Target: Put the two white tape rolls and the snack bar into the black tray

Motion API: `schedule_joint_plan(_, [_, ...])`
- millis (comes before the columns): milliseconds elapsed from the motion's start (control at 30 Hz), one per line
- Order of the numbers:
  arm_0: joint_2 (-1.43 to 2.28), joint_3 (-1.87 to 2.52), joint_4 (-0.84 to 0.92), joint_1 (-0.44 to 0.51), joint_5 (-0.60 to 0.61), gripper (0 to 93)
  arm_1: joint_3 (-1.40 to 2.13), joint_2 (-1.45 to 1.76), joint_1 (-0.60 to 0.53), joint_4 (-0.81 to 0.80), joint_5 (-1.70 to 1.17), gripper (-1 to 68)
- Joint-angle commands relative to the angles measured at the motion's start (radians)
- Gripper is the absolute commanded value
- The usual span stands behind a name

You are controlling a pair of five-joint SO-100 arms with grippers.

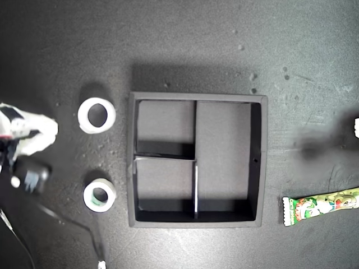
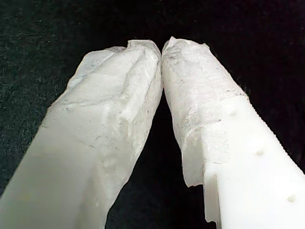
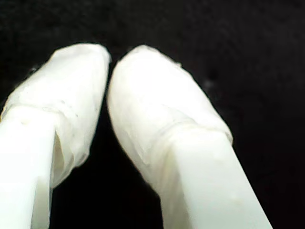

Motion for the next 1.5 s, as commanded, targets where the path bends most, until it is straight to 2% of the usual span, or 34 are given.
schedule_joint_plan(0, [0.049,0.055,0.041,-0.075,0.037,0.4,0.012,-0.005,0.011,-0.015,0.078,0.0])
schedule_joint_plan(67, [0.049,0.055,0.041,-0.071,0.023,0.4,0.012,-0.005,0.04,-0.067,0.018,0.0])
schedule_joint_plan(133, [0.048,0.055,0.043,-0.071,-0.115,0.4,0.012,-0.005,0.064,-0.206,-0.232,0.0])
schedule_joint_plan(233, [0.048,0.055,-0.005,-0.101,-0.086,0.6,0.012,-0.005,0.04,-0.417,-0.537,0.0])
schedule_joint_plan(300, [0.048,0.055,-0.081,-0.12,-0.011,5.8,0.012,-0.005,0.003,-0.554,-0.673,0.0])
schedule_joint_plan(333, [0.048,0.055,-0.146,-0.095,0.046,7.4,0.012,-0.005,-0.014,-0.627,-0.746,0.0])
schedule_joint_plan(367, [0.048,0.055,-0.17,-0.095,0.023,6.5,0.012,-0.005,-0.018,-0.678,-0.788,0.0])
schedule_joint_plan(400, [0.048,0.055,-0.163,-0.118,-0.057,6.7,0.012,-0.005,-0.014,-0.712,-0.802,-0.1])
schedule_joint_plan(467, [0.046,0.055,-0.206,-0.098,-0.067,1.6,0.012,-0.005,0.009,-0.762,-0.781,-0.2])
schedule_joint_plan(500, [0.046,0.055,-0.255,-0.057,0.023,1.4,0.012,-0.005,0.041,-0.775,-0.67,-0.2])
schedule_joint_plan(533, [0.048,0.055,-0.288,-0.005,0.063,1.1,0.012,-0.005,0.092,-0.773,-0.485,-0.2])
schedule_joint_plan(600, [0.048,0.032,-0.373,0.009,0.178,0.1,0.012,-0.005,0.149,-0.712,-0.008,-0.3])
schedule_joint_plan(633, [0.049,0.003,-0.403,0.012,0.233,0.9,0.012,-0.005,0.158,-0.658,0.209,-0.3])
schedule_joint_plan(700, [0.049,-0.077,-0.434,0.002,0.298,9.8,0.012,-0.005,0.115,-0.561,0.614,-0.4])
schedule_joint_plan(767, [0.048,-0.19,-0.426,-0.034,0.38,16.0,0.012,-0.005,0.103,-0.548,0.778,-0.4])
schedule_joint_plan(833, [-0.025,-0.322,-0.416,-0.071,0.446,22.4,0.012,-0.005,0.109,-0.565,0.801,-0.4])
schedule_joint_plan(900, [-0.267,-0.506,-0.414,-0.075,0.495,24.6,0.012,-0.005,0.129,-0.611,0.632,-0.5])
schedule_joint_plan(967, [-0.594,-0.729,-0.399,-0.032,0.534,25.9,0.012,-0.005,0.156,-0.695,0.419,-0.5])
schedule_joint_plan(1067, [-1.022,-1.009,-0.273,0.009,0.529,25.8,0.012,-0.003,0.212,-0.857,-0.156,-0.5])
schedule_joint_plan(1167, [-1.224,-1.072,-0.222,0.031,0.494,24.9,0.002,-0.003,0.176,-0.977,-0.525,-0.4])
schedule_joint_plan(1267, [-1.289,-1.043,-0.221,0.044,0.457,23.9,-0.114,-0.015,0.135,-0.954,-0.738,-0.3])
schedule_joint_plan(1333, [-1.319,-1.028,-0.221,0.057,0.433,22.4,-0.268,-0.06,0.087,-0.876,-0.868,-0.3])
schedule_joint_plan(1467, [-1.339,-0.994,-0.221,0.06,0.397,20.2,-0.624,-0.37,0.021,-0.698,-1.002,-0.1])
